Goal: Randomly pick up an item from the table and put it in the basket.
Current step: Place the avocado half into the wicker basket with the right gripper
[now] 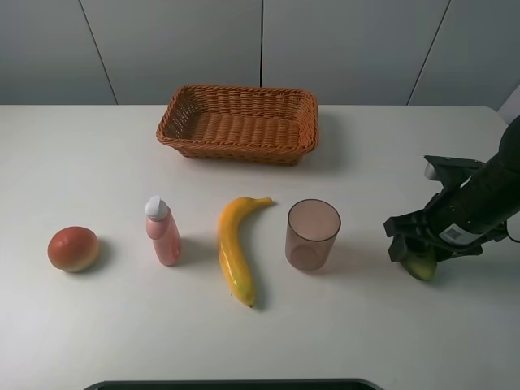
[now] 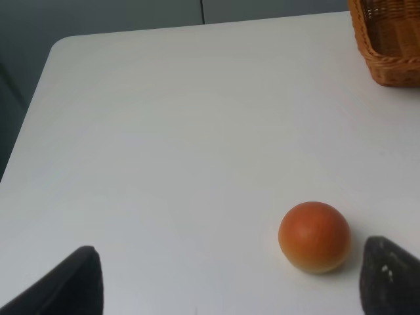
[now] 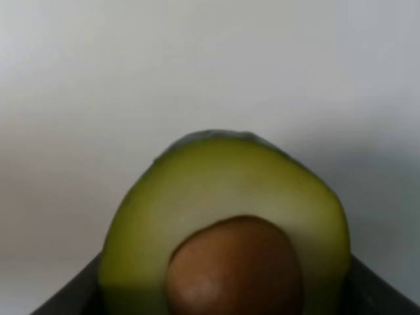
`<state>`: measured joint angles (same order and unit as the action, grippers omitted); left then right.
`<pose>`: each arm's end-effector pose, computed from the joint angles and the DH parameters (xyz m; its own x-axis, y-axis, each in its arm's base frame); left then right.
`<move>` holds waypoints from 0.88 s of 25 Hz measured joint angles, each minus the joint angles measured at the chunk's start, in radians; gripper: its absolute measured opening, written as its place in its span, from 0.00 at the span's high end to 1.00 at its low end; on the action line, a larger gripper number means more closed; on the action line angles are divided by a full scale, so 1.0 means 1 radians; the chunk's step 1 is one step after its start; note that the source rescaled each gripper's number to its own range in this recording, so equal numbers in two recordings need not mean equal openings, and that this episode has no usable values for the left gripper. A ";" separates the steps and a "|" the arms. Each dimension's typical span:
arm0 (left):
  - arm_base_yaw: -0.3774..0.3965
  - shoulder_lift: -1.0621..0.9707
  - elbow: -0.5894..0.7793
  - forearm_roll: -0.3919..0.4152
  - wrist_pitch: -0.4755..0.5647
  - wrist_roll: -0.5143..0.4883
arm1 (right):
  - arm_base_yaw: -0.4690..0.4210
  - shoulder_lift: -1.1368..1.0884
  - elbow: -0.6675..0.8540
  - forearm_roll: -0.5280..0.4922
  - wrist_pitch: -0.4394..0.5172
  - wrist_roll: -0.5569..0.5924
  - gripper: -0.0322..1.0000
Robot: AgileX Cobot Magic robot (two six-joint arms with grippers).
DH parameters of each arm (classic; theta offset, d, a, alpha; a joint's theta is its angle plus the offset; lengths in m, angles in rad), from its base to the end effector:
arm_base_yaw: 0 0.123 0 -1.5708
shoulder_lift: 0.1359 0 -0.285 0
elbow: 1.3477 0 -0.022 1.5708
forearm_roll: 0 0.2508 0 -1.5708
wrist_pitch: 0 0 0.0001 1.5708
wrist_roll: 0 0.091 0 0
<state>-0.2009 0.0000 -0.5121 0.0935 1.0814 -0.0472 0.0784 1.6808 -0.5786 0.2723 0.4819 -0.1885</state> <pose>-0.0057 0.0088 0.2793 -0.4531 0.0891 -0.8870 0.1258 0.9914 0.0353 0.2267 0.0292 0.1080 -0.9963 -0.0245 -0.0822 -0.0350 0.9911 0.1288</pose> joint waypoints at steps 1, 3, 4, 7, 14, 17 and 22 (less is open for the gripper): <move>0.000 0.000 0.000 0.000 0.000 0.000 | 0.000 -0.005 -0.021 -0.008 0.017 0.005 0.97; 0.000 0.000 0.000 0.000 0.000 0.000 | 0.000 -0.024 -0.075 -0.026 0.065 0.019 0.97; 0.000 0.000 0.000 0.000 0.000 0.000 | 0.000 -0.035 -0.111 -0.026 0.094 0.026 0.97; 0.000 0.000 0.000 0.000 0.000 0.000 | 0.000 -0.071 -0.233 -0.031 0.170 0.030 0.97; 0.000 0.000 0.000 0.000 0.000 0.000 | 0.036 -0.089 -0.570 -0.037 0.257 0.038 0.97; 0.000 0.000 0.000 0.000 0.000 0.000 | 0.074 -0.083 -0.715 -0.039 0.267 0.049 0.97; 0.000 0.000 0.000 0.000 0.000 0.000 | 0.168 0.035 -0.937 -0.045 0.297 0.058 0.97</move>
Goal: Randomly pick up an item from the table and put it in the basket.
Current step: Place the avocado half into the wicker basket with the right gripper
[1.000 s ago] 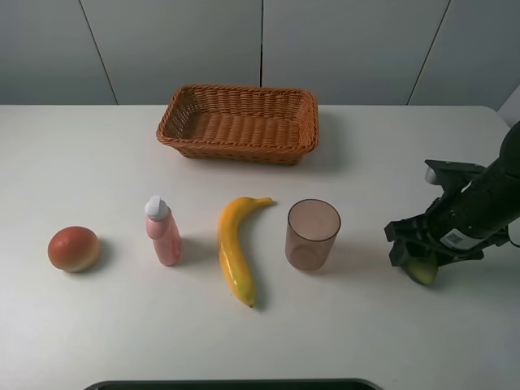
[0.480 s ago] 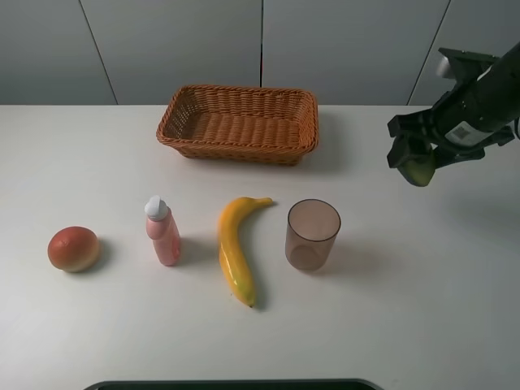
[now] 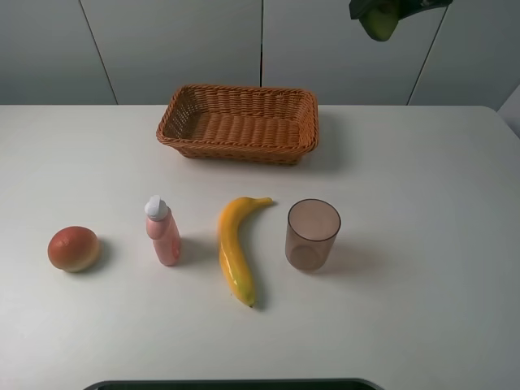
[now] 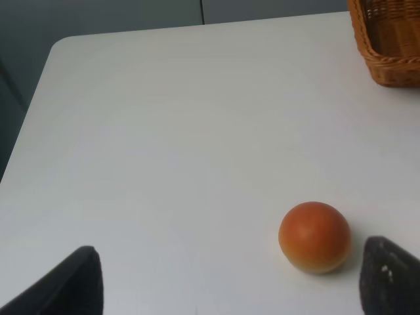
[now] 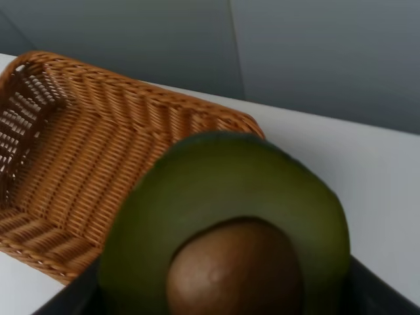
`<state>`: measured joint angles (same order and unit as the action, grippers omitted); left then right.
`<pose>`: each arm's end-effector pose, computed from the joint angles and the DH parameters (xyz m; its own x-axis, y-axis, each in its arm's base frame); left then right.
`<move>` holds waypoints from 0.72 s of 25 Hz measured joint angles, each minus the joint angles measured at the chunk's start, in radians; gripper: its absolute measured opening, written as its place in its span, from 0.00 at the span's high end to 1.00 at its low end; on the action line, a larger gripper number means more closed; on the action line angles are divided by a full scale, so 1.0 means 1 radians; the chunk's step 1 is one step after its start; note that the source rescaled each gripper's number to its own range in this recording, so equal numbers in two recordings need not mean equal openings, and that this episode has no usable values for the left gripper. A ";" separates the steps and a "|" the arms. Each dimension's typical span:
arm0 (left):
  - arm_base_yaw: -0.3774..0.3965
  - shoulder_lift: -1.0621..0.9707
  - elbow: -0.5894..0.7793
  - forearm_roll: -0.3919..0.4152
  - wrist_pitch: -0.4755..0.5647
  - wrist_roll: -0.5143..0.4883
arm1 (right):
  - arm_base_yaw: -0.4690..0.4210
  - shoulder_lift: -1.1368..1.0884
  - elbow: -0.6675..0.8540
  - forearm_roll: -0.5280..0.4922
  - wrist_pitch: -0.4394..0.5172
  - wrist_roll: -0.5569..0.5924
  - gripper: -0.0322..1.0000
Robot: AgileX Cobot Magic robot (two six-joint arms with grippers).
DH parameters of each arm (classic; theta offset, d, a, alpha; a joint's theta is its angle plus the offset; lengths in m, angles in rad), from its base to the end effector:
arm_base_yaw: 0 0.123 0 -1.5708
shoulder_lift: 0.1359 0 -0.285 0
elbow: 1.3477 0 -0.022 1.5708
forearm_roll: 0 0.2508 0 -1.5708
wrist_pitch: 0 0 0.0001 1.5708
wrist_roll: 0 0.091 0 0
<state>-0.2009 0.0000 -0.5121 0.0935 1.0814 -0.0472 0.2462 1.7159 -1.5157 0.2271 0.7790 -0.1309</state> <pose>-0.0057 0.0088 0.2793 -0.4531 0.0891 -0.8870 0.1258 0.9914 0.0353 0.3727 0.1085 0.3211 -0.7574 -0.1577 -0.6337 -0.3144 0.9386 0.1422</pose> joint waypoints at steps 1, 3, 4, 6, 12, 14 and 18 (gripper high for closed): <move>0.000 0.000 0.000 0.000 0.000 0.000 | 0.023 0.035 -0.041 0.000 0.001 0.000 0.97; 0.000 0.000 0.000 0.000 0.000 0.000 | 0.060 0.125 -0.113 0.000 0.006 0.000 0.97; 0.000 0.000 0.000 0.000 0.000 0.000 | 0.079 0.165 -0.152 0.000 0.008 0.002 0.97; 0.000 0.000 0.000 0.000 0.000 0.000 | 0.111 0.255 -0.214 0.000 0.010 0.011 0.97; 0.000 0.000 0.000 0.000 0.000 0.000 | 0.172 0.464 -0.277 0.007 -0.010 0.024 0.97; 0.000 0.000 0.000 0.000 0.000 0.000 | 0.178 0.521 -0.277 0.024 -0.012 0.026 0.97; 0.000 0.000 0.000 0.000 0.000 0.000 | 0.181 0.594 -0.277 0.046 -0.013 0.026 0.97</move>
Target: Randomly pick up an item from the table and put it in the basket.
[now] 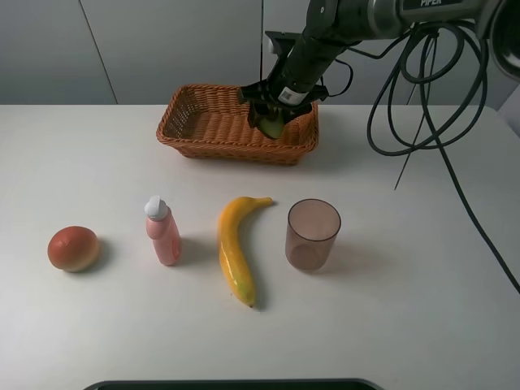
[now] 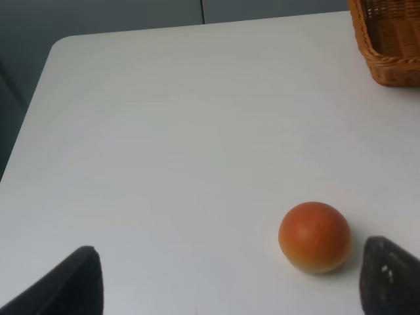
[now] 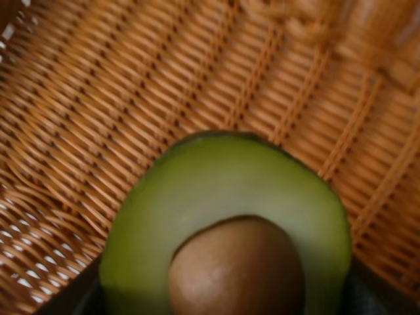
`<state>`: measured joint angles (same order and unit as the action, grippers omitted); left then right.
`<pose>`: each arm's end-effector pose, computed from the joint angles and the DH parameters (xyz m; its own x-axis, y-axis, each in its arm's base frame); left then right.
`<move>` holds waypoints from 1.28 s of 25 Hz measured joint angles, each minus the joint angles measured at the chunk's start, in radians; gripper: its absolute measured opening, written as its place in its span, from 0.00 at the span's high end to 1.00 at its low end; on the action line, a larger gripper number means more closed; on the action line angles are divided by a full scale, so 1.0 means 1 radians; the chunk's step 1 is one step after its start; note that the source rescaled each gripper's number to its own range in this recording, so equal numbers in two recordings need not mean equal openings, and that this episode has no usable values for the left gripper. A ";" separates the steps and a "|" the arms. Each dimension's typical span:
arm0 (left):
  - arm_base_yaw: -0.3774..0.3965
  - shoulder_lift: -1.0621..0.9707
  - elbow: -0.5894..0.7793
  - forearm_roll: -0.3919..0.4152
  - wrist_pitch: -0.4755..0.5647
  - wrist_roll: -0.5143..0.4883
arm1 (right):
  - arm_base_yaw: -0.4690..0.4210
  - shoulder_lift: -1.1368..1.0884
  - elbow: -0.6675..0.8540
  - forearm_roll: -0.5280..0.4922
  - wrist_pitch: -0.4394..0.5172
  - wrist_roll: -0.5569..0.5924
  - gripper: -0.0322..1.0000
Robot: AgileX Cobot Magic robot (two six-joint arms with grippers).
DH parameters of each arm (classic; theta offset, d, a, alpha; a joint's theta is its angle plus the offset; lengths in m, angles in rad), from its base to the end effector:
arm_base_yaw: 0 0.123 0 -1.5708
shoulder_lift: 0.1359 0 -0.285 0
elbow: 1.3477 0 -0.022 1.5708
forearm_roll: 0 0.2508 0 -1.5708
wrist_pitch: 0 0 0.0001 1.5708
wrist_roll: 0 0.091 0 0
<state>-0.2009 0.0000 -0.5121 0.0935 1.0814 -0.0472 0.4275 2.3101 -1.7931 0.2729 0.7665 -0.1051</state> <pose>-0.0057 0.0088 0.2793 -0.4531 0.0891 -0.8870 0.1258 0.9914 0.0353 0.4389 0.2187 0.1385 -0.8811 -0.3003 -0.3654 -0.3916 0.8963 0.2078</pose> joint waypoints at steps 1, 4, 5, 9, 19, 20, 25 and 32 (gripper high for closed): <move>0.000 0.000 0.000 0.000 0.000 0.000 | 0.000 0.008 0.000 0.002 0.000 0.000 0.97; 0.000 0.000 0.000 0.000 0.000 0.000 | 0.000 0.011 -0.002 0.002 0.002 0.000 0.97; 0.000 0.000 0.000 0.000 0.000 0.000 | 0.000 0.011 -0.002 0.002 0.002 0.000 0.97; 0.000 0.000 0.000 0.000 0.000 0.000 | 0.000 0.011 -0.004 0.002 0.006 0.000 0.97; 0.000 0.000 0.000 0.000 0.000 0.000 | 0.000 0.001 -0.004 0.002 0.018 -0.036 0.06; 0.000 0.000 0.000 0.000 0.000 0.000 | 0.000 -0.007 -0.004 0.001 0.018 -0.039 0.03; 0.000 0.000 0.000 0.000 0.000 0.000 | 0.000 -0.085 -0.004 -0.024 0.037 -0.044 0.00; 0.000 0.000 0.000 0.000 0.000 0.000 | -0.016 -0.311 -0.004 -0.202 0.200 -0.028 0.00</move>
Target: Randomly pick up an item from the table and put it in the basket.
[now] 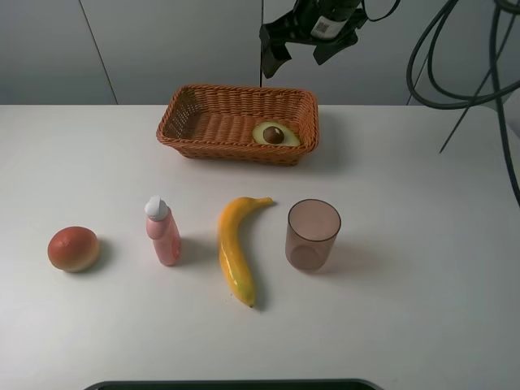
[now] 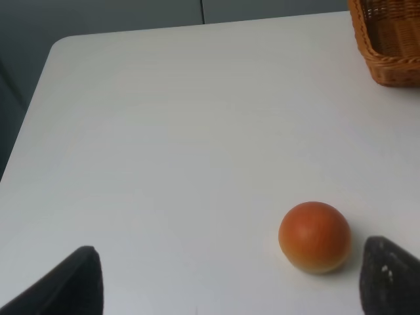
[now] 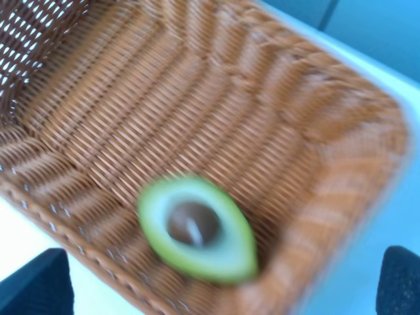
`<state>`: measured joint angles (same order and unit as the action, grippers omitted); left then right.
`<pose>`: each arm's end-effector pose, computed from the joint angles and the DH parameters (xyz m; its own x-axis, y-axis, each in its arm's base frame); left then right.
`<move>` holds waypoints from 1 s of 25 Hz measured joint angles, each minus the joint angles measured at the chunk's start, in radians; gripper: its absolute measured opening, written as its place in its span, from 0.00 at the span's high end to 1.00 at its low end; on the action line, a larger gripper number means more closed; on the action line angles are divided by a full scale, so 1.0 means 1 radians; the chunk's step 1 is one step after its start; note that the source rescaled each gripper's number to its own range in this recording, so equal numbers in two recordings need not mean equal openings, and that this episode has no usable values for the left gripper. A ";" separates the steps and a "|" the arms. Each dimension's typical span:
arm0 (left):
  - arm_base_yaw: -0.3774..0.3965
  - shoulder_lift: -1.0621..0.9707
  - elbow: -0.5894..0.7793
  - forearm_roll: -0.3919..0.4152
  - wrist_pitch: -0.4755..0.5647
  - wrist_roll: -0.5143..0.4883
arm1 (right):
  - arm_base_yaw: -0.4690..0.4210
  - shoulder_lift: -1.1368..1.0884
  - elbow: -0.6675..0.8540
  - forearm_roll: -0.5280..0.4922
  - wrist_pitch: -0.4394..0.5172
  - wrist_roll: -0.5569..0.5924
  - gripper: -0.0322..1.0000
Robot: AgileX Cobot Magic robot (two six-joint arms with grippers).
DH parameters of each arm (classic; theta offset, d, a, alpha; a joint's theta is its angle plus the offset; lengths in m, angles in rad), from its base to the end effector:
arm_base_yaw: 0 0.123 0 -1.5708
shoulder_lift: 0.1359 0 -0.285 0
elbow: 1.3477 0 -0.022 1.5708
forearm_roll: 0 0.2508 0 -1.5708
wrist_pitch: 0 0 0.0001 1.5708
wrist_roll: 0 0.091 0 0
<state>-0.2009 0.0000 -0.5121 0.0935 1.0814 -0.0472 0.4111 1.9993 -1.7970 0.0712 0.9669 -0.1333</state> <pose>-0.0057 0.0088 0.2793 -0.4531 0.0891 -0.8870 0.1258 0.9914 0.0353 0.4074 0.1834 0.2766 -0.7660 -0.4349 -0.4734 -0.4973 0.8675 0.0078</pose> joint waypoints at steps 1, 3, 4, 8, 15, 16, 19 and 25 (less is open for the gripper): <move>0.000 0.000 0.000 0.000 0.000 0.000 | -0.013 -0.038 0.000 -0.028 0.026 0.000 0.00; 0.000 0.000 0.000 0.000 0.000 0.000 | -0.040 -0.133 0.000 -0.071 0.088 0.002 0.00; 0.000 0.000 0.000 0.000 0.000 0.002 | -0.057 -0.174 0.000 -0.071 0.115 0.002 0.00; 0.000 0.000 0.000 0.000 0.000 0.002 | -0.112 -0.365 0.000 -0.156 0.193 0.002 0.00; 0.000 0.000 0.000 0.000 0.000 0.002 | -0.233 -0.698 0.012 -0.305 0.245 -0.008 0.00; 0.000 0.000 0.000 0.000 0.000 0.002 | -0.252 -0.751 0.030 -0.318 0.245 -0.010 0.00; 0.000 0.000 0.000 0.000 0.000 0.002 | -0.308 -0.912 0.097 -0.372 0.250 -0.024 0.00; 0.000 0.000 0.000 0.000 0.000 0.002 | -0.354 -1.291 0.254 -0.469 0.252 -0.020 0.00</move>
<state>-0.2009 0.0000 -0.5121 0.0935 1.0814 -0.0453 0.0569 0.7086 -1.5429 -0.3980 1.2188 -0.1532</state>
